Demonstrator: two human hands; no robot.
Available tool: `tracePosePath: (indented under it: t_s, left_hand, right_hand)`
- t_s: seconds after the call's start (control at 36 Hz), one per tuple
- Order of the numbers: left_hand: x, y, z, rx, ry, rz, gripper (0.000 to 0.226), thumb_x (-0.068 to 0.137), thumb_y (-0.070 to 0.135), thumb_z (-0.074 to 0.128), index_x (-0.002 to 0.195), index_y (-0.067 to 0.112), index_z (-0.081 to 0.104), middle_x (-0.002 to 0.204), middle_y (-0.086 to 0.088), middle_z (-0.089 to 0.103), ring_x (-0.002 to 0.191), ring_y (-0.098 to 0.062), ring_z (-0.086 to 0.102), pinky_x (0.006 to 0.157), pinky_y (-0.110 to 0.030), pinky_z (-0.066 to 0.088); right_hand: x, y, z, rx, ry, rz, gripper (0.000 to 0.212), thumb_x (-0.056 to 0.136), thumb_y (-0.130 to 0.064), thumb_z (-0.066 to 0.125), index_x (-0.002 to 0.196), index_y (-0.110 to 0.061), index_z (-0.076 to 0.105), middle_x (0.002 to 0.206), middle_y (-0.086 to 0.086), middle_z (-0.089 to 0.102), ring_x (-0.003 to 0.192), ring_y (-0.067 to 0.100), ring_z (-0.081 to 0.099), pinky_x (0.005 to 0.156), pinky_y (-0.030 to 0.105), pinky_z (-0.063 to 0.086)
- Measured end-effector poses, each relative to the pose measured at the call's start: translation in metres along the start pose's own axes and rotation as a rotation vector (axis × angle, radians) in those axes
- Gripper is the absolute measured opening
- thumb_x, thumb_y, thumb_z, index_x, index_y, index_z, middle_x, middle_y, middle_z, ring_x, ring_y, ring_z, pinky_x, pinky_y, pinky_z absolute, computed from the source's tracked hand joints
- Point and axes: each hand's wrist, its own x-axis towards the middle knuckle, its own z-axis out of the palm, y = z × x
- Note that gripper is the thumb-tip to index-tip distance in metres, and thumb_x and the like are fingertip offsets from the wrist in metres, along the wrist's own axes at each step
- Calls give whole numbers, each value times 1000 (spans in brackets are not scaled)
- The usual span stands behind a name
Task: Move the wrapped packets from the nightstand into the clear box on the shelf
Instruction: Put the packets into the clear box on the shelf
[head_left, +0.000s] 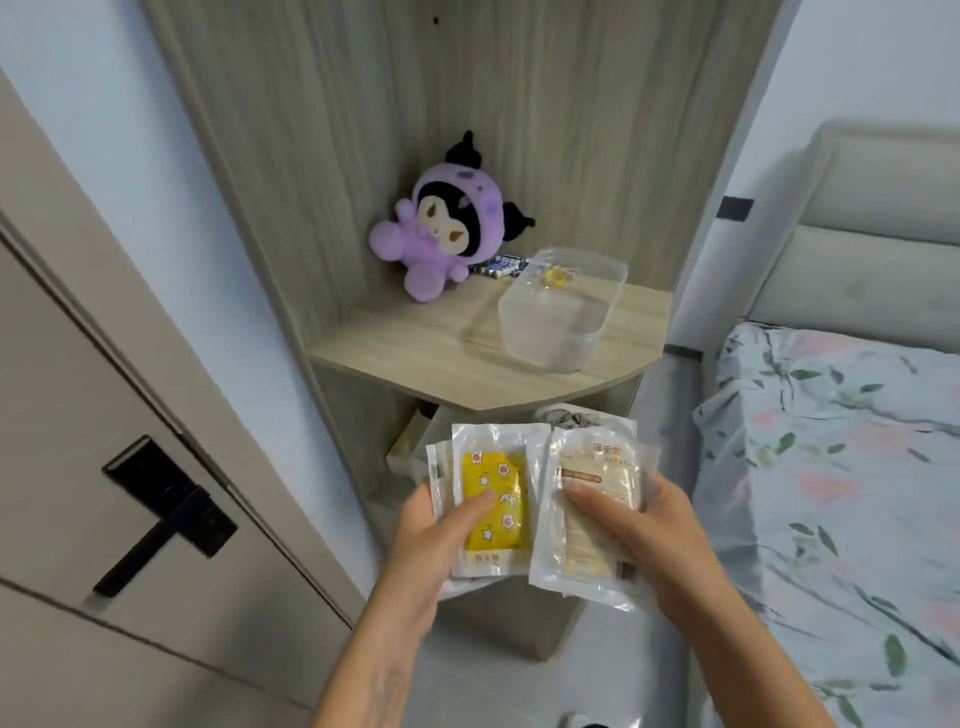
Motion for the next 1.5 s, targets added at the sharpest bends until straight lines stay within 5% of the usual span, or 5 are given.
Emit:
tracePosePath:
  t_s: [0.67,0.92,1.08,1.39,1.5]
  left_hand:
    - [156,57,40,327,166,288,62,67,79,56,113,38,64,116,2,69,117,-13,60,104,-40,43]
    - [173,40,27,278,223,337,37,90,3,55,127,2,48,113,-4,66,94,4,66,78,-6,46]
    - [177,35,23,312,201,336,36,88,29,66,118,14,52,105,21,66,102,4,62,81,-1,41]
    - [178,67,36,-32,-34,255,93,66,73,66,135,12,50,134,-6,58,125,-16,54,107,-42,38]
    - [188,82,43,368,85,504,65,72,74,37,129,44,44,133,32,44,125,17,36,103,-6,28]
  right_hand:
    - [205,-19,40,-475,-328,-581,26,88,-38,59,111,-36,46,104,-3,64,99,17,62,86,42,50]
    - [221,9,50,-614,-376,-508,49,82,-75,40,121,-47,28,117,-31,39,112,3,51,99,29,43]
    - [228,13,43,-492,-451,-462,76,90,-6,62,142,-11,7,133,-47,26,118,-26,36,97,-2,26]
    - [219,-64,24,-489,-318,-570,43,81,-47,62,111,-16,61,103,-7,69,98,5,64,84,28,52]
    - [240,-124,-11,-298,-521,-378,26,85,-32,68,104,-16,65,98,-6,74,92,11,70,74,25,57]
